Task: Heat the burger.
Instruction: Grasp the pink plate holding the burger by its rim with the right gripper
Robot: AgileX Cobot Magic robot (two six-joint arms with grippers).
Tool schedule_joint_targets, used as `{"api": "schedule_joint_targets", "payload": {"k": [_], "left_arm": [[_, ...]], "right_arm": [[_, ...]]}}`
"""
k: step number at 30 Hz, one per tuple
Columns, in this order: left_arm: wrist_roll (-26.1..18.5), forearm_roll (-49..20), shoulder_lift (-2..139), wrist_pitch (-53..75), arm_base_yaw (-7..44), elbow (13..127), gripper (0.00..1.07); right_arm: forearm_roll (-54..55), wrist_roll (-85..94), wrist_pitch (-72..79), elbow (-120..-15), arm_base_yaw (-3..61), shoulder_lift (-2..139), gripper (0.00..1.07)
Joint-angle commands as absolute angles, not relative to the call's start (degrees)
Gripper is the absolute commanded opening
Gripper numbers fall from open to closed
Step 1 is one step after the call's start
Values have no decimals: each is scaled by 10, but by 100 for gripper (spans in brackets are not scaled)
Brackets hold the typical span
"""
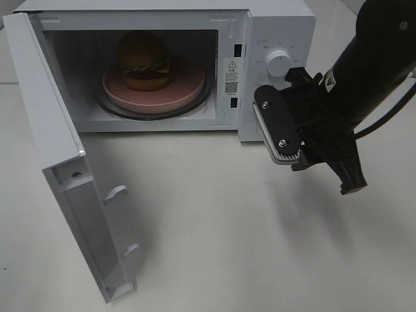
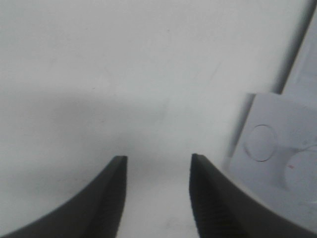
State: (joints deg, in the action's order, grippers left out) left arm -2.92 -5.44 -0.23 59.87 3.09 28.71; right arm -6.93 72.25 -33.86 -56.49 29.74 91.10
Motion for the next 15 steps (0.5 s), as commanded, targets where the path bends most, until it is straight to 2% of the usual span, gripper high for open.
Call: {"api": "schedule_joint_targets", "payload": {"k": [1, 3, 4, 6, 15], "left_arm": [[-25, -54, -14, 594, 30, 285, 97], [-25, -50, -14, 594, 30, 285, 97], [-25, -50, -14, 594, 30, 285, 97], [-25, -49, -14, 594, 30, 285, 97], [-25, -49, -14, 594, 30, 285, 97]], "right_arm": [[-83, 723, -316, -569, 304, 908, 55], [-89, 684, -305, -580, 319, 913, 77], [-89, 684, -305, -580, 319, 913, 77], [-96, 664, -307, -603, 327, 922, 88], [-120, 650, -301, -680, 349, 968, 88]]}}
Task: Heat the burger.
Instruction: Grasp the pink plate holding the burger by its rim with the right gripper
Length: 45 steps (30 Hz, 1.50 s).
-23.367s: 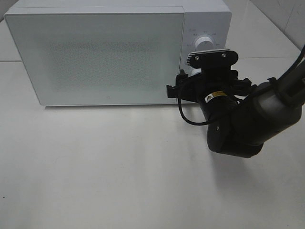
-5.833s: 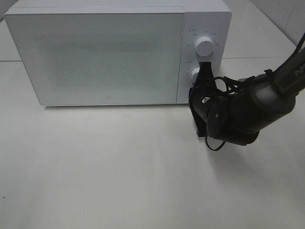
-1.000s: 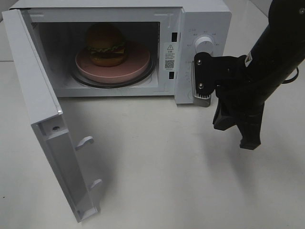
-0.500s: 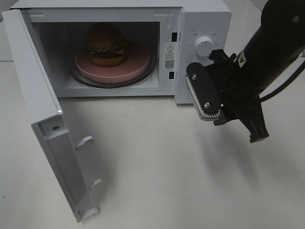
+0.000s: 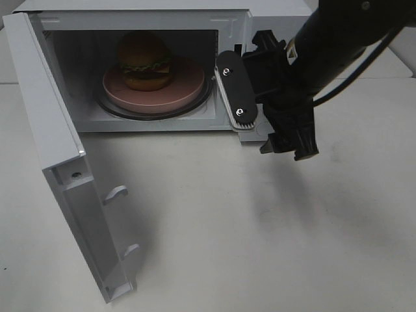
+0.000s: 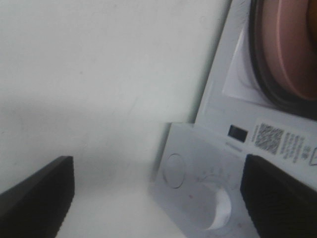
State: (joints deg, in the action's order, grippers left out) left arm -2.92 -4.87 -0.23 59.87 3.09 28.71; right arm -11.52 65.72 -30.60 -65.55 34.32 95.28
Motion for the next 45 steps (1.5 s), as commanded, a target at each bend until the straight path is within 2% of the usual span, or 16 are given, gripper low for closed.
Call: {"api": "schedule_joint_targets", "payload": {"k": [1, 21, 33, 45], "left_arm": [[-25, -49, -14, 594, 30, 285, 97], [-25, -49, -14, 594, 30, 285, 97], [-25, -49, -14, 594, 30, 285, 97], [-25, -49, -14, 594, 30, 285, 97]], "right_arm": [[-120, 650, -297, -688, 349, 976, 87], [-128, 617, -240, -839, 381, 1128, 83], [-128, 582, -247, -956, 382, 1231, 81], [-117, 580, -254, -1020, 382, 1290, 79]]}}
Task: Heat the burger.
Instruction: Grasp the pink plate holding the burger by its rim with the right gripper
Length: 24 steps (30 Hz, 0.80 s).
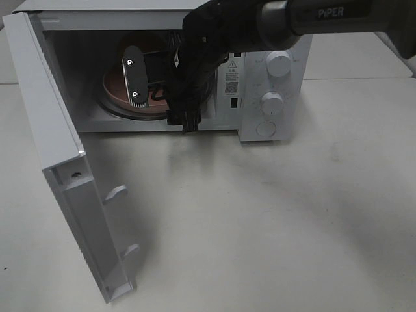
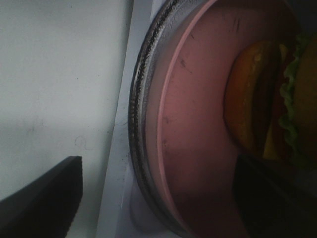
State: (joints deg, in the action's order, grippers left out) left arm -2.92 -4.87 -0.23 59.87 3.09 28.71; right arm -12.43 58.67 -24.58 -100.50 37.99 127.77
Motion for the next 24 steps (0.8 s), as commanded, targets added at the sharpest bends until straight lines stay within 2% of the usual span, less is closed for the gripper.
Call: {"api": "schedule_joint_targets", "payload": {"k": [1, 24], "left_arm": [[-25, -49, -14, 594, 30, 285, 97], [-25, -49, -14, 594, 30, 285, 97]], "right_arm": [[-113, 580, -258, -1027, 382, 1296, 79], [-72, 580, -309, -1168, 382, 1390, 76]]}}
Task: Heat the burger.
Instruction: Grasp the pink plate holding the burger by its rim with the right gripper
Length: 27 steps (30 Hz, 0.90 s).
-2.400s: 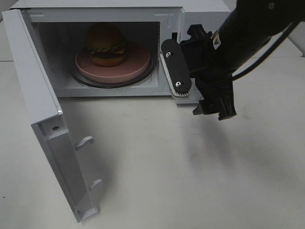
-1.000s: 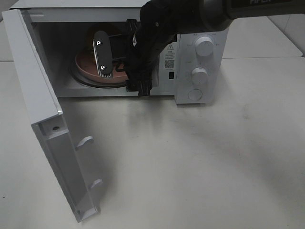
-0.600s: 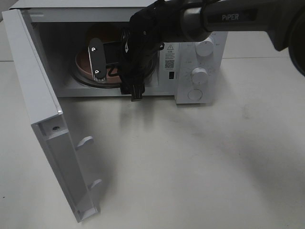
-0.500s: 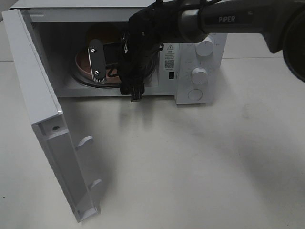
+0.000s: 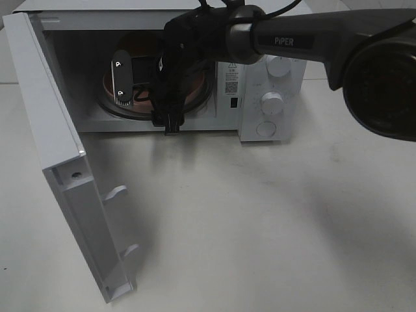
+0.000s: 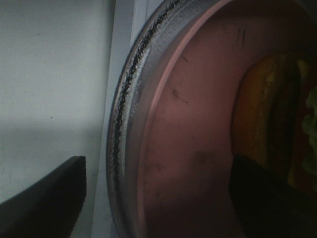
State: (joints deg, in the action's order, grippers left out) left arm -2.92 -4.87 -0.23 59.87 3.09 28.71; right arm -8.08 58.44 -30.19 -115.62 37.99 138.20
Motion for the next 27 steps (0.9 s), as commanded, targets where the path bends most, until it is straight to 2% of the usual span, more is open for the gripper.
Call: {"api": "schedule_joint_targets", "payload": {"k": [1, 7, 9, 10, 11, 12, 13, 14, 15, 17, 27], "left_arm": [[-25, -49, -14, 594, 30, 285, 97], [-25, -49, -14, 594, 30, 285, 97], [-25, -49, -14, 594, 30, 285, 97], [-25, -49, -14, 594, 30, 285, 97], [-25, -49, -14, 594, 30, 285, 97], [-25, -49, -14, 594, 30, 285, 97], [-25, -49, -14, 594, 30, 285, 97], [-25, -49, -14, 594, 30, 285, 97], [-25, -49, -14, 594, 30, 285, 97], [-25, -49, -14, 594, 30, 285, 97], [-25, -49, -14, 594, 30, 285, 97]], "right_arm": [[-71, 580, -309, -1168, 380, 1393, 76], [-68, 568, -310, -1168, 374, 1401, 73], [-70, 566, -310, -1168, 374, 1401, 58], [-70, 566, -310, -1168, 374, 1401, 58], [-70, 566, -309, -1168, 374, 1401, 44], [-70, 566, -309, -1168, 374, 1401, 44], [-69, 566, -309, -1168, 374, 1401, 37], [-68, 564, -309, -1168, 374, 1400, 19], [-68, 564, -309, -1168, 374, 1400, 19], [-68, 564, -309, -1168, 374, 1400, 0], [-68, 567, -324, -1168, 375, 1393, 0]]}}
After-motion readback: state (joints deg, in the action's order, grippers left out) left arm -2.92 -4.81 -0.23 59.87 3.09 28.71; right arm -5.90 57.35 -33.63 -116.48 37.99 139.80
